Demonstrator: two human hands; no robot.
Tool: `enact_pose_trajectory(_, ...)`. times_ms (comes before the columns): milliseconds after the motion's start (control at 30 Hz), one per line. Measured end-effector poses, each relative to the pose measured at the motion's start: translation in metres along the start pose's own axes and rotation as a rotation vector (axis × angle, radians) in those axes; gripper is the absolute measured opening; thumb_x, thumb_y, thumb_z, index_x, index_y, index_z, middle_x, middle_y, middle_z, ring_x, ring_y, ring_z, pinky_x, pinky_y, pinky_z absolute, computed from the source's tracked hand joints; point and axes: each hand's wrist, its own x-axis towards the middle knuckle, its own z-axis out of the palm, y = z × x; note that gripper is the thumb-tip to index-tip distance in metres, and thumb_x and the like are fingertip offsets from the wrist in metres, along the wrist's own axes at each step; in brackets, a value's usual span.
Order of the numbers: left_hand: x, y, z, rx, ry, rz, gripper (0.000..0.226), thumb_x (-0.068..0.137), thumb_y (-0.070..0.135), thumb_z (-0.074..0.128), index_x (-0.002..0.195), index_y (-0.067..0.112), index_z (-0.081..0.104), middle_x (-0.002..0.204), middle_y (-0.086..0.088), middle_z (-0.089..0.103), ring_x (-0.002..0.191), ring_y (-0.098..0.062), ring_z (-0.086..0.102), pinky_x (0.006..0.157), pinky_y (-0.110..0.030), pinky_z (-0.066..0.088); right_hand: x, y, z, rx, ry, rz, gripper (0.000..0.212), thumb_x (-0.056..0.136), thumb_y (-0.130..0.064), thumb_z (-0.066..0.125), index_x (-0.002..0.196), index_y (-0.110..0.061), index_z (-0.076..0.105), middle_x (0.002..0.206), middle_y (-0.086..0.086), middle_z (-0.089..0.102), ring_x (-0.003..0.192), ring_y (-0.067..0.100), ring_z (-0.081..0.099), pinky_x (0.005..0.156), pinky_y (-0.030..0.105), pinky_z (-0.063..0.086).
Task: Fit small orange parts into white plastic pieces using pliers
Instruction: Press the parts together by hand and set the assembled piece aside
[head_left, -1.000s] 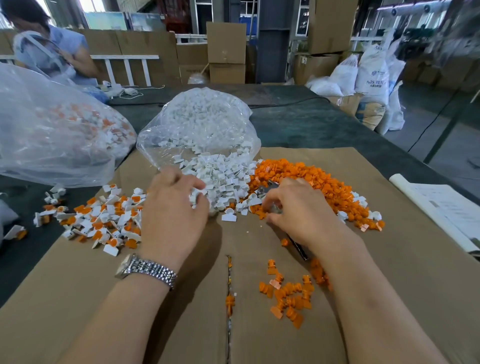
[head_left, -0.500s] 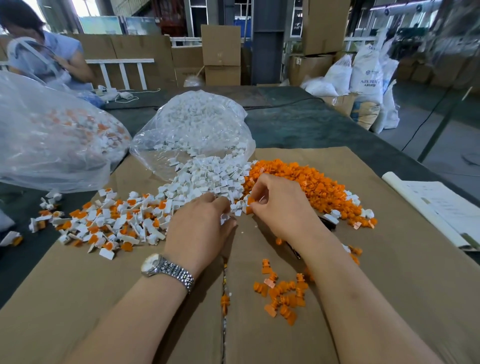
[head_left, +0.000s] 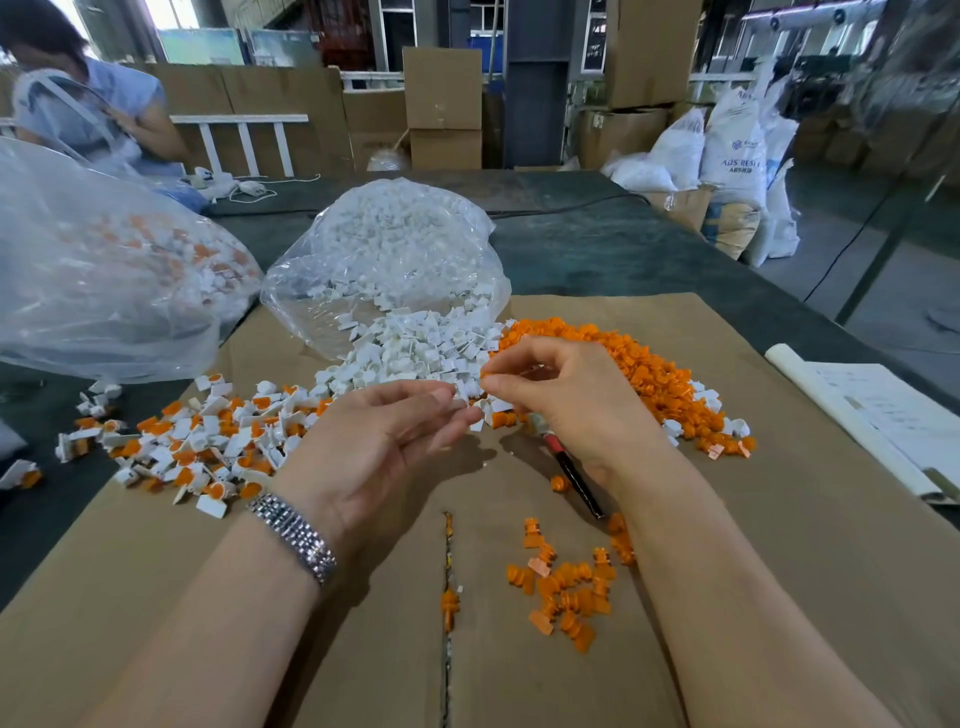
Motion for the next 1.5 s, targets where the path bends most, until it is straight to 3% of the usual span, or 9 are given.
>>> enact_pose_trajectory(200,0.006,0.001,-0.007,-0.106,-0.021,-0.029,0.009,0.073,-0.007,0.073,0.082,-0.008,0.076,0.099,-0.027,0.074,0.102,-0.040,0.074,0.073,-0.032,0.063,-0.002,-0.004,0.000,0.148,-0.034,0.018,0.007,0.091,-0.015,0.075,0.096,-0.011,0.074,0.081,0.007,0.077,0.073,0.013,0.073,0.066,0.022,0.059)
enact_pose_trajectory(333,0.008,0.002,-0.008,0.135,0.041,0.060,0.018,0.066,0.020,0.085,0.084,0.016,0.084,0.090,0.000,0.076,0.077,-0.010,0.071,0.066,-0.021,0.056,-0.003,-0.004,0.004,0.122,-0.088,0.017,0.005,0.093,-0.015,0.072,0.096,-0.012,0.072,0.083,0.005,0.077,0.074,0.014,0.074,0.072,0.027,0.059)
enact_pose_trajectory(400,0.008,0.003,-0.008,0.111,0.039,0.064,0.021,0.065,0.021,0.085,0.086,0.016,0.084,0.082,0.004,0.071,0.067,-0.006,0.062,0.061,-0.016,0.052,-0.004,-0.004,0.005,0.096,-0.101,0.007,0.005,0.094,-0.017,0.072,0.096,-0.013,0.072,0.084,0.003,0.077,0.075,0.014,0.074,0.076,0.029,0.059)
enact_pose_trajectory(633,0.003,0.003,-0.002,-0.188,-0.076,-0.019,0.016,0.074,-0.009,0.072,0.087,-0.002,0.066,0.087,-0.017,0.073,0.097,-0.028,0.076,0.074,-0.025,0.062,-0.007,-0.009,0.005,0.066,-0.098,-0.058,0.005,0.095,-0.019,0.071,0.096,-0.015,0.073,0.085,0.000,0.077,0.074,0.010,0.072,0.066,0.016,0.053)
enact_pose_trajectory(800,-0.001,0.003,0.003,-0.154,-0.106,0.050,0.024,0.070,-0.013,0.068,0.079,0.007,0.078,0.083,-0.014,0.075,0.088,-0.024,0.077,0.073,-0.025,0.061,-0.009,-0.013,0.005,0.011,-0.083,-0.153,0.005,0.092,-0.021,0.074,0.094,-0.017,0.076,0.085,-0.005,0.074,0.076,0.003,0.065,0.072,0.017,0.054)
enact_pose_trajectory(1033,-0.001,0.001,0.001,-0.011,-0.091,0.165,0.027,0.069,-0.005,0.079,0.095,0.002,0.080,0.099,-0.020,0.077,0.096,-0.029,0.076,0.078,-0.026,0.061,-0.008,-0.012,0.007,-0.236,-0.036,-0.286,0.002,0.095,-0.019,0.070,0.093,-0.020,0.071,0.093,-0.009,0.065,0.083,0.008,0.061,0.071,0.017,0.048)
enact_pose_trajectory(1167,-0.006,0.001,0.007,0.062,-0.004,0.158,0.018,0.069,0.011,0.083,0.085,0.005,0.082,0.095,-0.022,0.077,0.085,-0.026,0.078,0.067,-0.025,0.061,-0.009,-0.009,0.015,-0.413,0.006,-0.362,0.003,0.094,-0.022,0.070,0.092,-0.021,0.068,0.092,-0.008,0.062,0.081,0.009,0.060,0.077,0.032,0.052)
enact_pose_trajectory(1300,-0.007,0.000,0.009,0.063,0.072,0.204,0.003,0.075,0.001,0.076,0.075,-0.001,0.073,0.082,-0.016,0.076,0.076,-0.020,0.077,0.068,-0.020,0.059,-0.012,-0.007,0.026,-0.502,0.081,-0.379,0.012,0.093,-0.027,0.069,0.086,-0.019,0.063,0.083,-0.009,0.061,0.072,0.007,0.055,0.066,0.028,0.048)
enact_pose_trajectory(1500,-0.011,-0.007,0.021,0.009,0.078,0.241,0.014,0.079,-0.002,0.073,0.079,-0.002,0.059,0.086,-0.019,0.077,0.081,-0.023,0.078,0.065,-0.021,0.059,-0.012,-0.007,0.035,-0.469,0.122,-0.251,0.027,0.096,-0.029,0.060,0.075,-0.014,0.053,0.068,-0.003,0.056,0.065,0.016,0.053,0.061,0.036,0.043)
